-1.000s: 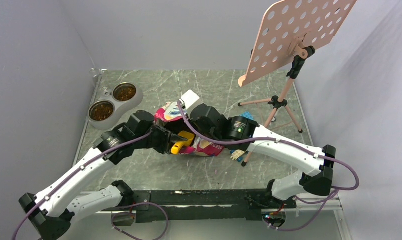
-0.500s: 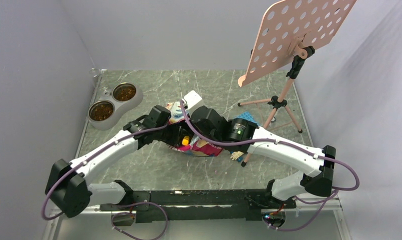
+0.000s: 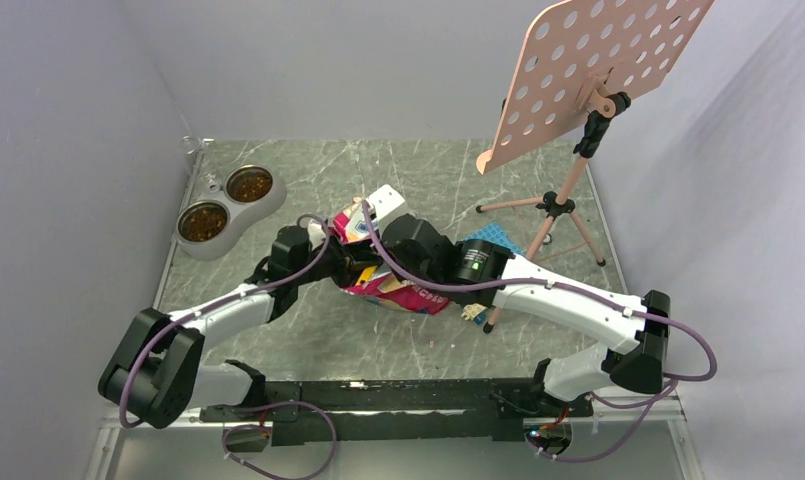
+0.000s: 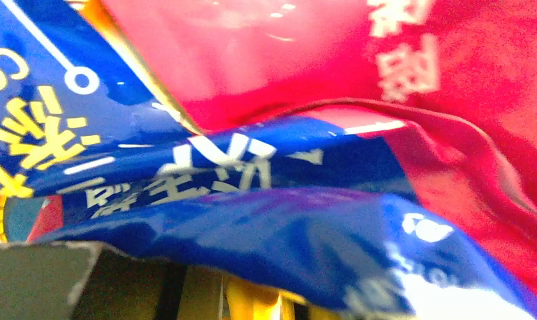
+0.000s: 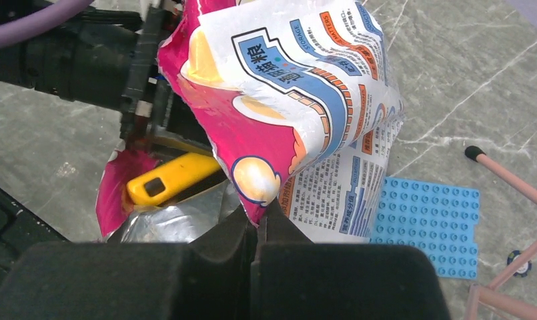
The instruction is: Serve the pet food
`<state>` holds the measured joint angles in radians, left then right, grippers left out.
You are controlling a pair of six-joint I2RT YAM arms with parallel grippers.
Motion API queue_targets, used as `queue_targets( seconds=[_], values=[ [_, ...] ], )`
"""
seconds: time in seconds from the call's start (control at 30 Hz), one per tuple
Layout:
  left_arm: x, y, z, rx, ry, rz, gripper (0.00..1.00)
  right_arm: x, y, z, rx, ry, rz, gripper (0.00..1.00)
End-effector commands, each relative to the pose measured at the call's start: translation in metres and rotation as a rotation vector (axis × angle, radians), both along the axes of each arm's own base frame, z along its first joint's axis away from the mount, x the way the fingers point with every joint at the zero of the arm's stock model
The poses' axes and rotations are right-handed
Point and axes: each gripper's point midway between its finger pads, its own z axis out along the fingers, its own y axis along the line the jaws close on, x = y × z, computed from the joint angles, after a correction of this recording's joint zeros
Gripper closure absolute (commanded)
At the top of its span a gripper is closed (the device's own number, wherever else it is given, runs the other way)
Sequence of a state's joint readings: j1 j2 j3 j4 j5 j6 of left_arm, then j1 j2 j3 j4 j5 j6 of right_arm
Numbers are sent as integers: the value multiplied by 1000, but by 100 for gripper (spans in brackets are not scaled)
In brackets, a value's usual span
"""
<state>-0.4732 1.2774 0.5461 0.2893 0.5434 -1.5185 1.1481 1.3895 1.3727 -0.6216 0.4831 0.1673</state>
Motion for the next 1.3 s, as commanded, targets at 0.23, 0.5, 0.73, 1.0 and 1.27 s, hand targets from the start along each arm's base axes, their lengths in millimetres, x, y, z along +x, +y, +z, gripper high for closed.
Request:
queue_targets(
  seconds=[0.23, 0.5, 0.73, 1.0, 1.27],
  values=[
    [-29, 18, 64, -289, -414, -69, 100, 31, -37, 61, 148, -106, -101, 100],
    [-57, 32, 70, -190, -423, -69, 100, 47, -54, 62, 138, -105, -144, 100],
    [-73, 38, 83, -216, -457, -77, 100, 49, -56, 62, 142, -99, -141, 100],
    [-54, 25, 104, -247, -644, -139, 100, 50, -52, 63, 139, -96, -131, 100],
    [-74, 36, 96, -238, -671, -126, 100, 45, -63, 65, 146, -106, -147, 100]
  ],
)
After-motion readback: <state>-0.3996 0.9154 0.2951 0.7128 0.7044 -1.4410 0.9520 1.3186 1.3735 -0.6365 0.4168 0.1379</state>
